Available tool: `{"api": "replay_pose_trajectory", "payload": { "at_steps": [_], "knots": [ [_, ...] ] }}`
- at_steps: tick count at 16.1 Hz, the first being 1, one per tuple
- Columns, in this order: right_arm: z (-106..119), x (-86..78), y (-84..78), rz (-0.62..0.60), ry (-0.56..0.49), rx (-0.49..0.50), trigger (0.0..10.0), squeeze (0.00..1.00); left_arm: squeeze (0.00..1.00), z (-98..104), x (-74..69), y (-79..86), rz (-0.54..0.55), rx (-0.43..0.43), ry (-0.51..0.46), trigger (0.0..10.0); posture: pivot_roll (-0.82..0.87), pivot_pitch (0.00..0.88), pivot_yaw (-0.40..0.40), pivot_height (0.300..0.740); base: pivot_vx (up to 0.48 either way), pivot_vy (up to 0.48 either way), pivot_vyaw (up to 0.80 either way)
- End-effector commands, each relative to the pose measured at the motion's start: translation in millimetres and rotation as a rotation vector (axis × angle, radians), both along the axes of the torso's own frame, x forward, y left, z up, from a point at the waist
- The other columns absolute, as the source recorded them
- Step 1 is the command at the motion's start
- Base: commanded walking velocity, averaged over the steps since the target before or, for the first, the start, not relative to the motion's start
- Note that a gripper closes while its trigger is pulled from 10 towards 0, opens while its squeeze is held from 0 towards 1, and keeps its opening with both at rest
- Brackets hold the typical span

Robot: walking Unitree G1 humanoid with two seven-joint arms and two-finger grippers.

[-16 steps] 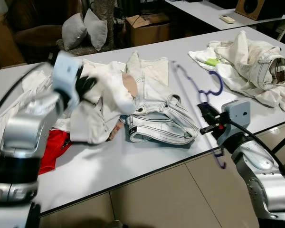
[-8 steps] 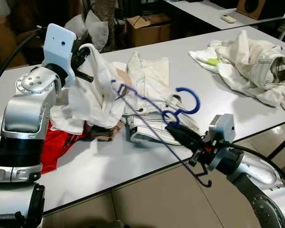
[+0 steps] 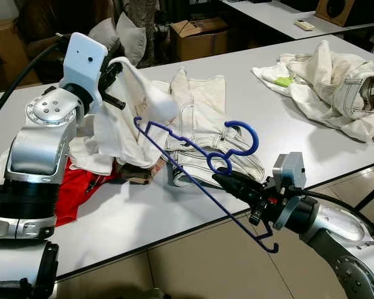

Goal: Hang hanger

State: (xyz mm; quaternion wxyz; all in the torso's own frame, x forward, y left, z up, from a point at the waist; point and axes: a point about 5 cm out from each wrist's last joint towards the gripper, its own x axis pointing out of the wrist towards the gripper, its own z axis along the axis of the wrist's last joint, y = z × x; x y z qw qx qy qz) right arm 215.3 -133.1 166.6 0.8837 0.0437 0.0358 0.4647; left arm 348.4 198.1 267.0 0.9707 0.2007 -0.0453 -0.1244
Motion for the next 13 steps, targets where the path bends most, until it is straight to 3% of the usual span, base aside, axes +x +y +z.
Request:
{"api": "replay_pose_trajectory", "payload": {
  "at_steps": [1, 5, 9, 13],
  "knots": [
    [4, 3.4, -0.5, -0.012, -0.020, -0.008, 10.0, 0.00, 0.00, 0, -1.9, 0.8, -0.013, 0.033, -0.001, 0.0, -0.05, 0.000, 0.070, 0.740, 0.000, 0.000, 0.00],
    [4, 22.9, -1.9, -0.160, -0.018, 0.014, 10.0, 0.00, 0.00, -12, -13.6, -18.2, -0.145, 0.092, 0.075, 0.0, -0.05, 0.000, 0.067, 0.740, 0.000, 0.000, 0.00],
    [2, 35.9, 3.0, -0.221, 0.003, 0.035, 10.0, 0.00, 0.00, -25, -21.1, -34.6, -0.215, 0.092, 0.125, 0.0, -0.05, 0.000, 0.064, 0.740, 0.000, 0.000, 0.00],
    [-6, 42.0, 6.1, -0.228, 0.052, 0.025, 10.0, 0.00, 0.00, -22, -25.3, -41.8, -0.246, 0.063, 0.130, 0.0, -0.04, 0.000, 0.061, 0.740, 0.000, 0.000, 0.00]
  ]
}}
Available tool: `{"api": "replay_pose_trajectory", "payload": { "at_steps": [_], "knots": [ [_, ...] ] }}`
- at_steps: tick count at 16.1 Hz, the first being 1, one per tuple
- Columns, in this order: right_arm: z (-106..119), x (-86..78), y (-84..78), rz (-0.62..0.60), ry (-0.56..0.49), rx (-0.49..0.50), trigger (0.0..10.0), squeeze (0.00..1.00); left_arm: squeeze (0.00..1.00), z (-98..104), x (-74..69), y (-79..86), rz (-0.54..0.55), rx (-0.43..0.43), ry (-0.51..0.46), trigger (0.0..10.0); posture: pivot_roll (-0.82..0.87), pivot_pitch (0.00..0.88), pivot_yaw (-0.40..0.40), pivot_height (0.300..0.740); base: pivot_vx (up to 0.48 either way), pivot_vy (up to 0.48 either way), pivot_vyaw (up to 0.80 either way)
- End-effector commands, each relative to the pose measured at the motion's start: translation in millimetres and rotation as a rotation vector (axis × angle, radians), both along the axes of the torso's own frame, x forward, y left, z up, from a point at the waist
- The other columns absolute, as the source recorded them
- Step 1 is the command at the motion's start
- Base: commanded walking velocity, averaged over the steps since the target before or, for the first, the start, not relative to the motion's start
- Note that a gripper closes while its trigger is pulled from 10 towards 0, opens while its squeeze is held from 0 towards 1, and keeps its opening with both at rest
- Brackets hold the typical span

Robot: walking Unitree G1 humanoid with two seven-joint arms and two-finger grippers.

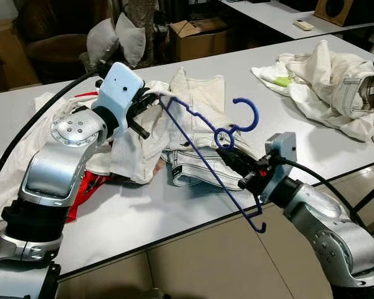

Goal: Hang hanger

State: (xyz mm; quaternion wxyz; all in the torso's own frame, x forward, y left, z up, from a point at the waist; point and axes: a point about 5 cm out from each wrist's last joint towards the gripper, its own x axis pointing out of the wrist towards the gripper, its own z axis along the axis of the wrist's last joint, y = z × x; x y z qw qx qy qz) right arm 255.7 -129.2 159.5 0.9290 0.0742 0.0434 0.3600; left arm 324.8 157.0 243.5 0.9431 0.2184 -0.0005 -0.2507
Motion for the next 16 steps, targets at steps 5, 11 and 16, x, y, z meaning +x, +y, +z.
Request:
{"api": "replay_pose_trajectory", "payload": {
  "at_steps": [5, 11, 16],
  "knots": [
    [-5, 10.3, 6.6, 0.008, 0.031, -0.052, 10.0, 0.00, 0.00, -11, -14.1, -12.1, -0.090, -0.008, 0.057, 0.0, -0.04, 0.000, 0.055, 0.740, 0.000, 0.000, 0.00],
    [4, 31.9, 16.5, -0.025, 0.043, 0.093, 10.0, 0.00, 0.00, -30, -20.9, -12.9, -0.102, -0.019, 0.144, 9.2, -0.03, 0.000, 0.050, 0.740, 0.000, 0.000, 0.00],
    [1, 34.0, 25.0, -0.011, 0.053, 0.106, 10.0, 0.00, 1.00, -56, -27.1, 6.8, 0.008, 0.110, 0.159, 10.0, -0.03, 0.000, 0.046, 0.740, 0.000, 0.000, 0.00]
  ]
}}
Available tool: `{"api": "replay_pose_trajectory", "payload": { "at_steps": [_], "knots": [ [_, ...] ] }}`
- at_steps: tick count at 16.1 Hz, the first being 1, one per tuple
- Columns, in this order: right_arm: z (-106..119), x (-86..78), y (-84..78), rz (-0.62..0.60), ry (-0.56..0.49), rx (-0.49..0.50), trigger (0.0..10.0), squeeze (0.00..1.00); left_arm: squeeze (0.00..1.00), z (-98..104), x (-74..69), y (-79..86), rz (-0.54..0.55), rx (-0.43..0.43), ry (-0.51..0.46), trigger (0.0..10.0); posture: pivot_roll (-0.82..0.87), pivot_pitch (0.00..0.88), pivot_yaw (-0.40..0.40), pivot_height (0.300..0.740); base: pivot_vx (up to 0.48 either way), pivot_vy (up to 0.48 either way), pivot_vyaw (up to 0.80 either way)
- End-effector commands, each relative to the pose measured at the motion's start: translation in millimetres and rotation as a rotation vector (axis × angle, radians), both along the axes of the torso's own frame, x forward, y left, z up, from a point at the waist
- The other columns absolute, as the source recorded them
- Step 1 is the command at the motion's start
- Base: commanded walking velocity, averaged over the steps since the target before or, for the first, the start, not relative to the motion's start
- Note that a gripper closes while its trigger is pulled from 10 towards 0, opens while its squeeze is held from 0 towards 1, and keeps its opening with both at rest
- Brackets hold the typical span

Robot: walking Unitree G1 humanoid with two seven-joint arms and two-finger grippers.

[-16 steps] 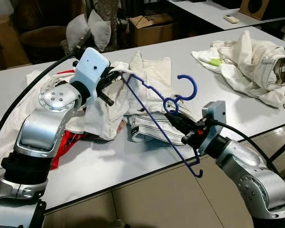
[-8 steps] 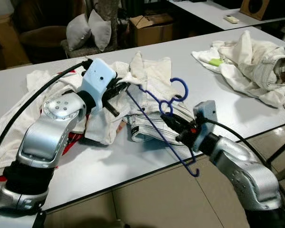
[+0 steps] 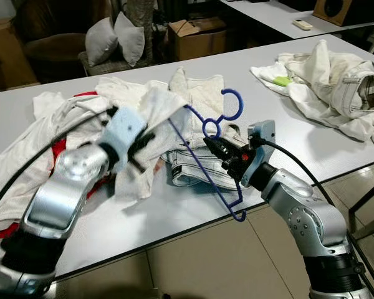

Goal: Hang hanger

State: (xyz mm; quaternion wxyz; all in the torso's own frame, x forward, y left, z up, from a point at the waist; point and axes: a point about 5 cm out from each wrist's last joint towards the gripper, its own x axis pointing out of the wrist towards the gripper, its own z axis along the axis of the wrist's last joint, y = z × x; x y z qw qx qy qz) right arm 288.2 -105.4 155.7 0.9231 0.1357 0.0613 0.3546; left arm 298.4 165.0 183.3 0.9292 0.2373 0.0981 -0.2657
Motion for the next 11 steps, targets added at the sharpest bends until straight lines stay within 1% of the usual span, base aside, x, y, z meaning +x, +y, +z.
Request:
{"api": "replay_pose_trajectory", "payload": {
  "at_steps": [1, 3, 4, 5, 6, 8, 9, 10, 11],
  "knots": [
    [4, 1.9, 2.0, -0.007, -0.023, 0.003, 10.0, 0.00, 1.00, -2, -9.4, -3.1, -0.016, 0.039, 0.002, 10.0, -0.03, 0.000, 0.047, 0.740, 0.000, 0.000, 0.00],
    [4, 2.3, 2.8, -0.007, -0.021, 0.003, 10.0, 0.00, 1.00, -9, -15.8, -6.7, -0.026, 0.046, 0.028, 10.0, -0.03, 0.000, 0.047, 0.740, 0.000, 0.000, 0.00],
    [3, 2.4, 3.6, -0.002, -0.021, 0.000, 10.0, 0.00, 1.00, -16, -21.1, -9.2, -0.022, 0.051, 0.049, 10.0, -0.03, 0.000, 0.046, 0.740, 0.000, 0.000, 0.00],
    [3, 2.5, 4.4, 0.003, -0.021, -0.003, 10.0, 0.00, 0.69, -28, -29.0, -11.0, 0.009, 0.063, 0.075, 10.0, -0.03, 0.000, 0.045, 0.740, 0.000, 0.000, 0.00],
    [3, 2.7, 4.5, 0.005, -0.021, -0.003, 10.0, 0.00, 0.00, -33, -32.2, -10.6, 0.030, 0.066, 0.087, 10.0, -0.03, 0.000, 0.041, 0.740, 0.000, 0.000, 0.00],
    [3, 3.5, 4.6, 0.006, -0.021, -0.003, 10.0, 0.00, 0.00, -41, -41.5, -11.0, 0.064, 0.050, 0.126, 10.0, -0.02, 0.000, 0.037, 0.740, 0.000, 0.000, 0.00],
    [3, 3.9, 4.7, 0.008, -0.022, -0.005, 10.0, 0.00, 0.00, -46, -46.0, -9.0, 0.086, 0.078, 0.145, 10.0, -0.02, 0.000, 0.034, 0.740, 0.000, 0.000, 0.00],
    [3, 4.1, 4.8, 0.009, -0.022, -0.004, 10.0, 0.00, 0.00, -48, -46.8, -7.1, 0.096, 0.092, 0.150, 10.0, -0.02, 0.000, 0.033, 0.740, 0.000, 0.000, 0.00],
    [3, 4.3, 5.1, 0.010, -0.024, -0.004, 10.0, 0.00, 0.00, -50, -46.8, -4.7, 0.115, 0.103, 0.148, 7.8, -0.02, 0.000, 0.033, 0.740, 0.000, 0.000, 0.00]
  ]
}}
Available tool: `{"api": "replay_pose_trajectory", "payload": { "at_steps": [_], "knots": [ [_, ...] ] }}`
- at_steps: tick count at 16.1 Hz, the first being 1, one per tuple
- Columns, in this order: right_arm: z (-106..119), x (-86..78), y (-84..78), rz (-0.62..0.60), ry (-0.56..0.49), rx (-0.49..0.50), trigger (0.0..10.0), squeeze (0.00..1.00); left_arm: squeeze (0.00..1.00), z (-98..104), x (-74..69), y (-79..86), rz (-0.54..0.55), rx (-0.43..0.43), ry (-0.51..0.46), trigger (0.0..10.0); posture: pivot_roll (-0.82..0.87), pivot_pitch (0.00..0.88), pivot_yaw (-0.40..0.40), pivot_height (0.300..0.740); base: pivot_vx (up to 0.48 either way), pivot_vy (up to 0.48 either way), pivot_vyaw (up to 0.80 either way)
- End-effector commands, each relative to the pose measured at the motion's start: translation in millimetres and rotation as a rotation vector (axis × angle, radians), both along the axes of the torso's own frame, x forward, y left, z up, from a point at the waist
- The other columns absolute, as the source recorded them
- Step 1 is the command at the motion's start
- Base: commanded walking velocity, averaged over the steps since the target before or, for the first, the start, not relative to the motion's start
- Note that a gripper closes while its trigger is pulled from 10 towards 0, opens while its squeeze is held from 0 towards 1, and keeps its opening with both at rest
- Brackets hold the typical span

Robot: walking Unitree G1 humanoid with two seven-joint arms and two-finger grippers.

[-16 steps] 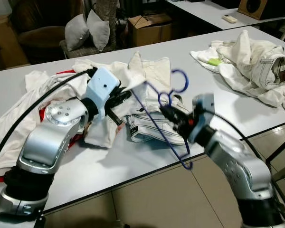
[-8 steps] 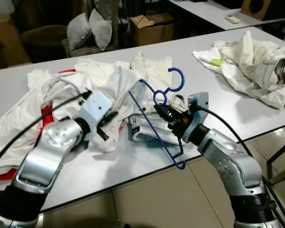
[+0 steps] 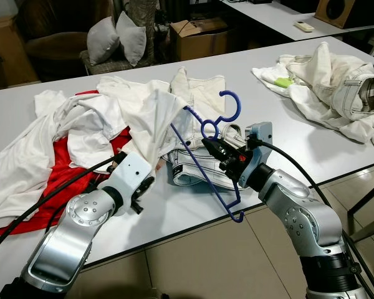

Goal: Hang hanger

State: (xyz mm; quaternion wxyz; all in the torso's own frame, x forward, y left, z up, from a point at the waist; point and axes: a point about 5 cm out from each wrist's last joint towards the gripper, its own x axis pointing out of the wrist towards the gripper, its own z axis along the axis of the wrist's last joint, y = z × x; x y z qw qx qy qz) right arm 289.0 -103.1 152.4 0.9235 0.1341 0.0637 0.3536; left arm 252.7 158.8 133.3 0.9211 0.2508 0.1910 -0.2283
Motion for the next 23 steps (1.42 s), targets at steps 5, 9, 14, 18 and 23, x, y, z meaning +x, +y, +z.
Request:
{"api": "replay_pose_trajectory", "payload": {
  "at_steps": [5, 9, 14, 18, 23],
  "knots": [
    [8, 6.6, 4.7, 0.012, -0.036, 0.005, 10.0, 0.00, 0.00, 4, 4.8, 6.9, 0.038, 0.004, -0.044, 0.0, -0.02, 0.000, 0.041, 0.740, 0.000, 0.000, 0.00],
    [8, 6.3, 4.4, 0.011, -0.035, 0.007, 10.0, 0.00, 0.00, 5, 2.0, 4.8, 0.034, -0.042, -0.035, 0.0, -0.02, 0.000, 0.034, 0.740, 0.000, 0.000, 0.00],
    [12, 12.8, 5.6, -0.016, -0.022, 0.045, 10.0, 0.00, 0.00, 24, -3.9, -0.1, -0.165, -0.175, -0.015, 0.0, -0.02, 0.000, 0.033, 0.740, 0.000, 0.000, 0.00],
    [31, 27.0, 28.4, -0.016, 0.045, 0.215, 10.0, 0.00, 0.00, 68, -8.1, -9.3, -0.385, -0.352, -0.026, 0.0, -0.02, 0.000, 0.026, 0.740, 0.000, 0.000, 0.00],
    [65, 41.4, 42.6, 0.025, 0.110, 0.495, 10.0, 0.00, 0.00, 83, -14.8, -18.1, -0.530, -0.388, 0.012, 0.0, -0.01, 0.000, 0.028, 0.740, 0.000, 0.000, 0.00]
  ]
}}
